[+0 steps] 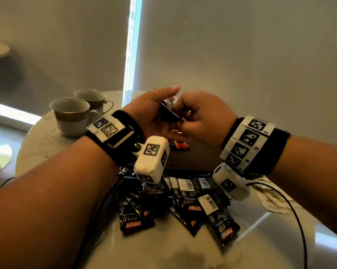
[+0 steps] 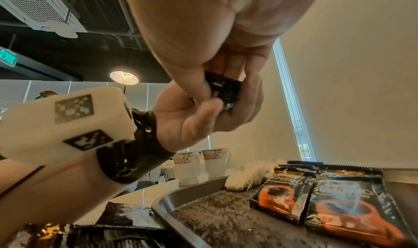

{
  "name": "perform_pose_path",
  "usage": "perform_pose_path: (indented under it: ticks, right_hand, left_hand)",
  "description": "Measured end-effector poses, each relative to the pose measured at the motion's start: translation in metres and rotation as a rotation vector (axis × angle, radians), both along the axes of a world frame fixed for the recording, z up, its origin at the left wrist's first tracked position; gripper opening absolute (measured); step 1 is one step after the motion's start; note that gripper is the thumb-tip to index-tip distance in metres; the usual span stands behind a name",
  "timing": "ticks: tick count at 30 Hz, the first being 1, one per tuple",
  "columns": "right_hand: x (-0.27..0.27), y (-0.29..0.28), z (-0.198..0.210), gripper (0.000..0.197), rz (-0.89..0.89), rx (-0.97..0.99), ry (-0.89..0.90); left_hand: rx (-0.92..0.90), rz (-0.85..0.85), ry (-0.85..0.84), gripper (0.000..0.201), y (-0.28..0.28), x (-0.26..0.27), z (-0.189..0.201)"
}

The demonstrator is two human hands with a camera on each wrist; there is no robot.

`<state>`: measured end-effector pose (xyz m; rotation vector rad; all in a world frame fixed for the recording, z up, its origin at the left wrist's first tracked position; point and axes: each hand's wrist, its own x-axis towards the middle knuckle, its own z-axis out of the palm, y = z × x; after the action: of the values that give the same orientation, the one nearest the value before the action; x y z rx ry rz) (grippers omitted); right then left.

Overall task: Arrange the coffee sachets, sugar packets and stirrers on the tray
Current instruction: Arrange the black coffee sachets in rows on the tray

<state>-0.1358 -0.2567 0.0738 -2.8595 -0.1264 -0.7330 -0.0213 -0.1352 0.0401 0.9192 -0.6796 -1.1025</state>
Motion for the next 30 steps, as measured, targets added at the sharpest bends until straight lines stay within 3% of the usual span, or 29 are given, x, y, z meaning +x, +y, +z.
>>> perform_pose_path:
  ticks: [2,4,7,10,12,13,14,15,16,17,18,20,21,22,26,30]
  right_hand:
    - [-0.005,0.001,0.003,0.021,0.011,0.029,0.014]
    - [-0.012,0.002,0.005,0.037,0.009,0.081,0.081]
    - [-0.037,-0.001,0.010,0.045,-0.033,0.117,0.185]
    - [-0.071,-0.010,0.013,0.058,0.002,0.138,0.510]
    - [-0.066,-0.015,-0.006,0.065,-0.142,0.042,0.776]
    - [-0.069,-0.023,-0.022,0.054,-0.231,-0.045,0.928]
    - [-0.078,-0.047,-0.034,0.037,-0.241,-0.083,0.904]
    - [-0.074,-0.075,-0.059,0.031,-0.126,-0.201,0.869]
    - [-0.078,-0.075,-0.063,0.030,0.002,-0.255,0.900]
    - [-0.074,-0.057,-0.061,0.030,-0.028,-0.235,0.991]
    - [-0.070,-0.045,-0.061,0.045,-0.091,-0.254,0.939]
    - [-0.084,-0.024,-0.047,0.113,-0.093,-0.277,0.977]
    - [-0.092,-0.014,-0.038,0.130,-0.073,-0.316,1.034]
    - [-0.095,-0.006,-0.029,0.134,-0.049,-0.317,1.037]
    - [-0.096,0.001,-0.029,0.121,-0.001,-0.342,0.942]
    - [-0.093,0.000,-0.030,0.095,0.023,-0.265,0.896]
  left_hand:
    - [-0.001,0.001,0.003,0.037,0.000,0.000,-0.001]
    - [-0.010,0.060,0.044,0.025,-0.001,-0.002,-0.001]
    - [-0.033,0.235,0.135,0.026,-0.004,0.004,-0.001]
    - [-0.044,0.305,0.171,0.014,-0.003,0.009,-0.001]
    - [-0.019,0.324,0.213,0.027,-0.003,0.011,-0.003]
    - [-0.009,0.334,0.210,0.034,-0.003,0.012,-0.003]
    - [-0.002,0.344,0.205,0.040,-0.003,0.011,-0.003]
    - [0.002,0.351,0.208,0.044,-0.003,0.011,-0.003]
    - [0.000,0.354,0.227,0.048,-0.003,0.011,-0.004]
    - [-0.006,0.359,0.255,0.053,-0.003,0.011,-0.004]
    - [-0.014,0.366,0.280,0.056,-0.002,0.011,-0.004]
    - [-0.020,0.361,0.307,0.060,0.000,0.013,-0.004]
    - [-0.017,0.345,0.311,0.061,0.001,0.014,-0.005]
    - [-0.008,0.328,0.311,0.057,0.002,0.015,-0.005]
    - [0.054,0.311,0.297,0.019,-0.001,0.015,-0.007]
    - [0.059,0.358,0.289,0.009,-0.005,0.016,-0.009]
